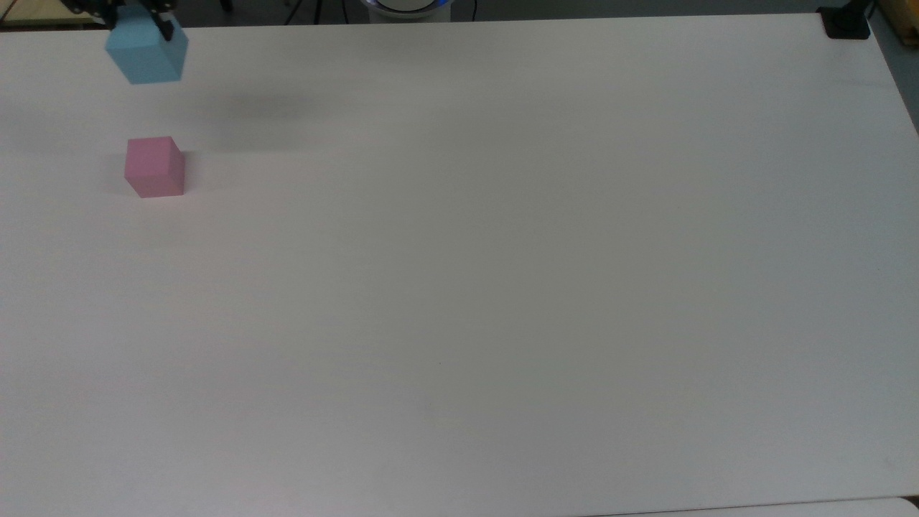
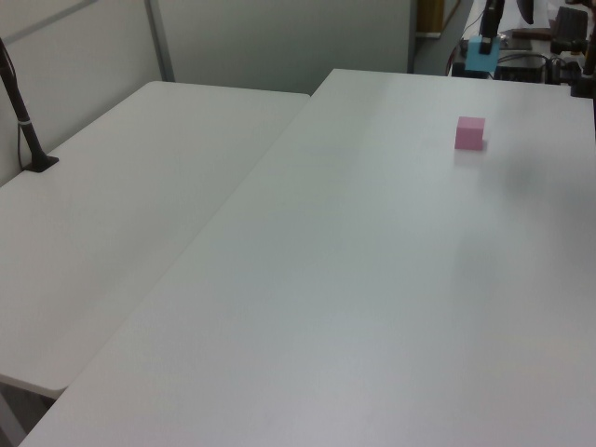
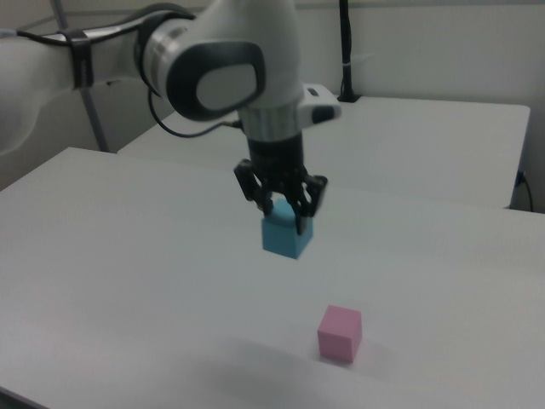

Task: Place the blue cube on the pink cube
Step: 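Lift the light-blue cube and carry it over the pink cube, then lower the light-blue cube onto the pink cube and open the gripper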

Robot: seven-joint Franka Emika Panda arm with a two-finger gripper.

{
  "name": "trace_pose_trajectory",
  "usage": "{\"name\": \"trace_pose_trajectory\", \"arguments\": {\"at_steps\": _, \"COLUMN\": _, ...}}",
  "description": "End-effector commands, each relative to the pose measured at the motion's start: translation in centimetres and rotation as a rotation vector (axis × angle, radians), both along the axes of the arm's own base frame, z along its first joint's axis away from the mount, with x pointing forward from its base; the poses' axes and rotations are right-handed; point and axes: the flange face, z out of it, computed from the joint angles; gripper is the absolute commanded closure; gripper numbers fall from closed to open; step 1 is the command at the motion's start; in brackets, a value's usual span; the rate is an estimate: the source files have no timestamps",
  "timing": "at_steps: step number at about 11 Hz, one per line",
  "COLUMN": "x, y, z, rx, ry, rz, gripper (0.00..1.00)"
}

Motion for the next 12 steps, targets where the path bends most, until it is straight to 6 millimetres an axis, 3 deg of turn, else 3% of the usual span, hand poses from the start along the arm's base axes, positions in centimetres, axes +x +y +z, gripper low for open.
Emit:
{"name": "trace_pose_trajectory", "arguments": {"at_steps": 1, "x": -2.6, "y": -5.1, "z": -3.2, "rx": -0.009, "ry": -0.083, "rz": 0.021, "gripper": 0.63}}
{"name": "trace_pose_trajectory", "arguments": {"at_steps": 2, "x": -2.6, "y": -6.4, "z": -4.7, "rx": -0.026, "ry": -0.097, "rz": 0.011, "gripper": 0.63}}
{"name": "trace_pose_trajectory", "arguments": {"at_steps": 6, "x": -0.3, "y": -8.4, "z": -10.6, "rx": -0.063, "ry": -0.100, "rz": 0.047, "gripper": 0.66}}
{"name": "trace_pose_trajectory", "arguments": {"at_steps": 12, "x": 0.7, "y": -7.5, "z": -13.8, "rx": -0.044, "ry": -0.066, "rz": 0.058, "gripper": 0.66}}
